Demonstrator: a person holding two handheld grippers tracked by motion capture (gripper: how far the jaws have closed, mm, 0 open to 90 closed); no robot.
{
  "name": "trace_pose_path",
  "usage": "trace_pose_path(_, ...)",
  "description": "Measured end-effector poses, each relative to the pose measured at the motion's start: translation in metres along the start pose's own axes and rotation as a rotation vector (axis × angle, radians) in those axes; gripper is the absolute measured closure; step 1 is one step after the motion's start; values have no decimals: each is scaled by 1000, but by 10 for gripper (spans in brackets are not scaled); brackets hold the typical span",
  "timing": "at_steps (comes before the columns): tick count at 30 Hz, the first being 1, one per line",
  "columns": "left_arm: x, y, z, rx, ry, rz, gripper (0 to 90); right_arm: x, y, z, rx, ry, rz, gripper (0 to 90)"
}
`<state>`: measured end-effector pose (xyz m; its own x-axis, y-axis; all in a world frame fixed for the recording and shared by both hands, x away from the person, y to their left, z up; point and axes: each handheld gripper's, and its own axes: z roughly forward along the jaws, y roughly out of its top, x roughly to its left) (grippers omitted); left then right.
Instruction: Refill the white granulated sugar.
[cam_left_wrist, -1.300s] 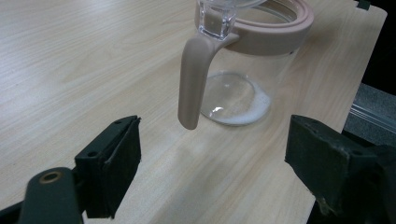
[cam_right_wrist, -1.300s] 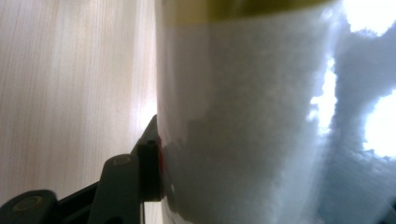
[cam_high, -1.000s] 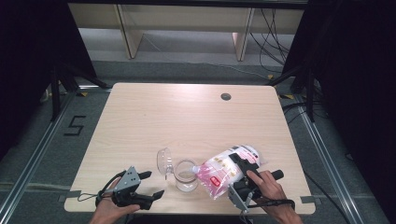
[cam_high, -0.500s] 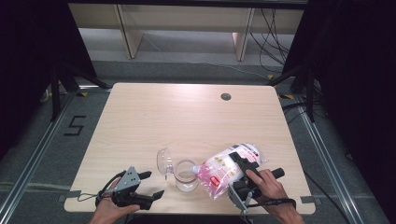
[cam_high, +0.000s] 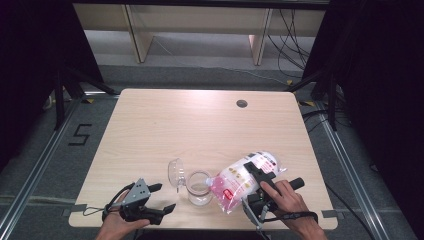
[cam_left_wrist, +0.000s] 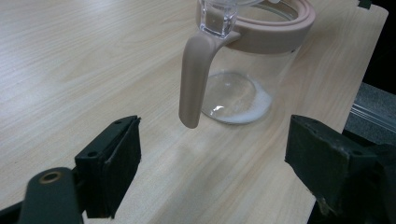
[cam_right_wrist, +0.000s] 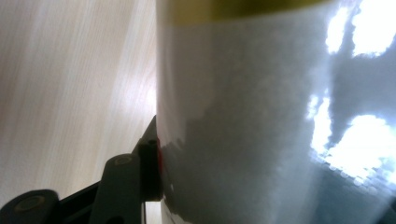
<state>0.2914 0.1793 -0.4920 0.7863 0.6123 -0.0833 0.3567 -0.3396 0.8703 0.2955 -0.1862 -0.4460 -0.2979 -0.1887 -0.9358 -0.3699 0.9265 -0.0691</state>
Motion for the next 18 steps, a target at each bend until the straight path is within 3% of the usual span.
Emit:
trace_pose_path(2,0,0,0,0,0,-1,179,0,0,0,3,2,6,487)
trace_pose_path(3,0,0,0,0,0,-1,179,-6,1,0,-23,-17,-61,488)
trace_pose_path(9,0,0,-1,2,2,2,179,-2,0,-2,9,-2,0,489)
trace_pose_path(13,0,0,0,2,3,0,179,-6,1,-2,-1,-17,-54,490)
trace_pose_path(18,0,0,-1,1,2,3,179,-8,2,-4,11,-23,-66,490)
